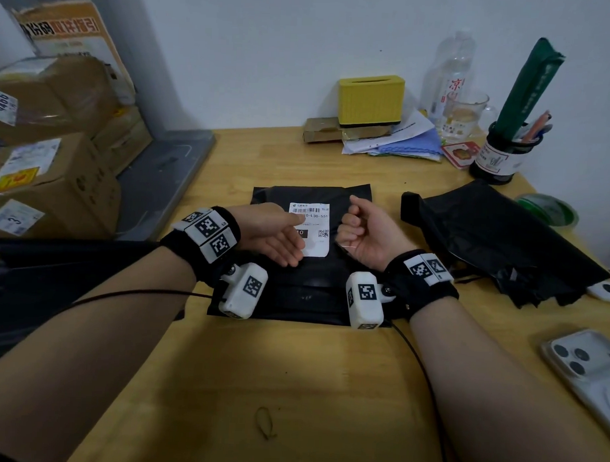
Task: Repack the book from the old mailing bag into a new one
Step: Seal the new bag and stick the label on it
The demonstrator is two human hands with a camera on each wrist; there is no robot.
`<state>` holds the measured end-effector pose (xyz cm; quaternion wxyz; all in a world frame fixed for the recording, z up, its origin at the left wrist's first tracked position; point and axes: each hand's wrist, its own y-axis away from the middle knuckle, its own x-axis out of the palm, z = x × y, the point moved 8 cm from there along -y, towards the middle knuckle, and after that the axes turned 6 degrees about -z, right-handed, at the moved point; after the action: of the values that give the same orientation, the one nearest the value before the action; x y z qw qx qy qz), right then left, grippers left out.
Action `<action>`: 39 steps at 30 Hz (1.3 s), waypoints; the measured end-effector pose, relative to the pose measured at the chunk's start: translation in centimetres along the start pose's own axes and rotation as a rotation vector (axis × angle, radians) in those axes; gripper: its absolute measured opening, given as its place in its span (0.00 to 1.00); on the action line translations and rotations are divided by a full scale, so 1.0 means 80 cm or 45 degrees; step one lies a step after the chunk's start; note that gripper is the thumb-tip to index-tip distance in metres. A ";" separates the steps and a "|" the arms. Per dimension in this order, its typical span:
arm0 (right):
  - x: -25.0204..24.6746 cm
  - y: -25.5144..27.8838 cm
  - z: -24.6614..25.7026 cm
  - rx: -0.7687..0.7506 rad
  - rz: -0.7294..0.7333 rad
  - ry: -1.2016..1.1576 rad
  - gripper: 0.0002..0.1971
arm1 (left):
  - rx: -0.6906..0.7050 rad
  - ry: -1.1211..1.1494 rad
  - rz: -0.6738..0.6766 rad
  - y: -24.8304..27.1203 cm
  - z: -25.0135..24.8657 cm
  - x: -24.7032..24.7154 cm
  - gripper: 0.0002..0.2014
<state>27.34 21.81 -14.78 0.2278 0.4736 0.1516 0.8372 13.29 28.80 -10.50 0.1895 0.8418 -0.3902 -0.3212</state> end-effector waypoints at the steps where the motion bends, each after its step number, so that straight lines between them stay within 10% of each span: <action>1: 0.000 0.000 0.000 0.000 0.006 0.000 0.20 | -0.019 -0.042 -0.014 -0.001 0.000 0.001 0.27; 25: 0.002 0.000 -0.002 0.052 0.051 -0.054 0.21 | 0.189 0.873 -0.407 -0.067 -0.037 -0.052 0.15; 32: 0.002 -0.003 -0.003 0.048 0.056 -0.050 0.20 | 0.369 0.840 -0.259 -0.034 -0.047 -0.031 0.15; 39: 0.001 -0.002 0.001 0.003 0.053 -0.054 0.20 | 0.157 0.815 -0.046 -0.024 -0.028 0.027 0.23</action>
<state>27.42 22.02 -14.76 0.2129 0.4946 0.1381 0.8313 16.91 28.50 -10.82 0.2454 0.9168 -0.3146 -0.0193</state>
